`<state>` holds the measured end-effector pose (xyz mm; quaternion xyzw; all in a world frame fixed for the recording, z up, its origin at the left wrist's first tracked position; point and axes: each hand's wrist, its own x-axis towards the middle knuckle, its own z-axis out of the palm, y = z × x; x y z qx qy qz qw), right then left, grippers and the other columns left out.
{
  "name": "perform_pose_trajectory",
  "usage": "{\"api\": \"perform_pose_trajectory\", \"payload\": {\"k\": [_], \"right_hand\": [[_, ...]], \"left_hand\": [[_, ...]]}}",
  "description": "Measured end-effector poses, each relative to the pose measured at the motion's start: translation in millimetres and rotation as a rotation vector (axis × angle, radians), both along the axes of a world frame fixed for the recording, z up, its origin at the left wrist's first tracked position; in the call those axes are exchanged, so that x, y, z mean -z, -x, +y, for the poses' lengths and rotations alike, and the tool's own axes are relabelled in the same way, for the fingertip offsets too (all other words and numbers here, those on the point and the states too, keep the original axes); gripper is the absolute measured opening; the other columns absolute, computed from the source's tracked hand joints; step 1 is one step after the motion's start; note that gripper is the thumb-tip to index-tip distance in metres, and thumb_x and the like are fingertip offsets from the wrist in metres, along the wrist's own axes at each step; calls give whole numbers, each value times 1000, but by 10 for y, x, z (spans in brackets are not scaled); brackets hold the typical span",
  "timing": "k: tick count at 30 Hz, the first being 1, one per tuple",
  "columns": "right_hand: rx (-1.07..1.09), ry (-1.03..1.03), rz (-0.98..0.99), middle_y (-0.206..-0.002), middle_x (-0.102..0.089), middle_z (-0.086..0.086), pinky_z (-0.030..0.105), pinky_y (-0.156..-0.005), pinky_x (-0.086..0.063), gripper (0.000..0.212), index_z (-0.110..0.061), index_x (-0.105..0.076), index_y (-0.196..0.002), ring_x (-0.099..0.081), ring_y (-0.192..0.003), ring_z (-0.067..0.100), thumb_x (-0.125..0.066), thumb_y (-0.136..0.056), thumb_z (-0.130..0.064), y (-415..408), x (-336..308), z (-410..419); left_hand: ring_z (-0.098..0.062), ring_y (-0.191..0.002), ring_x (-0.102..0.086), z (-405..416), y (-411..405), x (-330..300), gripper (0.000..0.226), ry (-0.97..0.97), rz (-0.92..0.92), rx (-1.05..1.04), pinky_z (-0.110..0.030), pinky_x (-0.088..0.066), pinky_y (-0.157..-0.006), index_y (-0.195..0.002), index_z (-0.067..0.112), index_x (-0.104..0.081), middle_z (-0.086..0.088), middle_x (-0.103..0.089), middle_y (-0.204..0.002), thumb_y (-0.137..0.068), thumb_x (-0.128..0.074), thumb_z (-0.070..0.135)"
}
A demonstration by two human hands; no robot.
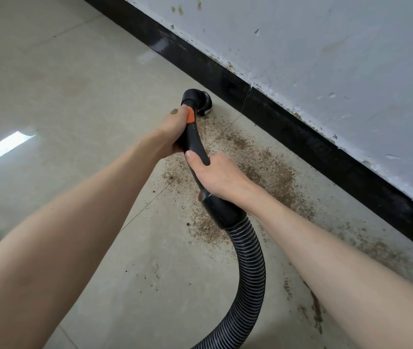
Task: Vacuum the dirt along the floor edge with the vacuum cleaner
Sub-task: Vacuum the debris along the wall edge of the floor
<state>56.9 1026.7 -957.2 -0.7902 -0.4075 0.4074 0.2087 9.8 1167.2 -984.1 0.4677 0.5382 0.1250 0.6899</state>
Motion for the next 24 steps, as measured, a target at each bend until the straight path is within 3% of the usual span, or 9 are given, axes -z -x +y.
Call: {"api": "perform_pose_trajectory", "payload": {"k": [4,11,14,17,24], "right_hand": [[24,-4,-10,-76,-66,10,29,-54,-39,59,-14,-50,-69,-58,-62,22,-32,-97,-63,-29,-11,-12],[11,18,4,-74,-63,8,34,-61,-46,57,-15,-46,-70,-58,-66,25,-32,-95,-65,29,4,-78],[33,0,-14,-67,-63,7,35,-58,-47,60,-14,-50,-67,-61,-61,25,-32,-96,-63,6,-32,-136],[64,8,14,-74,-70,10,39,-66,-55,60,-12,-55,-73,-68,-69,28,-33,-96,-63,-40,-57,-223],[71,41,2,-69,-61,5,30,-55,-42,59,-12,-51,-73,-56,-58,21,-33,-96,-63,-57,-42,-348]], "left_hand": [[-15,-61,-50,-6,-52,-49,29,-44,19,1,-19,-42,-44,-83,17,-45,-3,-47,-76,-98,-39,41],[-15,-59,-48,-78,21,-16,29,18,-11,-3,-16,-43,-37,-82,14,-44,-4,-45,-72,-98,-41,38],[-15,-59,-51,-120,-19,-31,30,23,-42,-1,-17,-44,-40,-83,15,-46,-4,-47,-72,-97,-43,42],[-16,-62,-52,-195,-84,-16,33,24,-21,48,-22,-45,-46,-85,14,-47,-4,-49,-75,-96,-43,45],[-18,-63,-53,-333,-99,3,38,50,-30,86,-19,-45,-41,-85,12,-48,-6,-50,-76,-96,-44,47]]}}
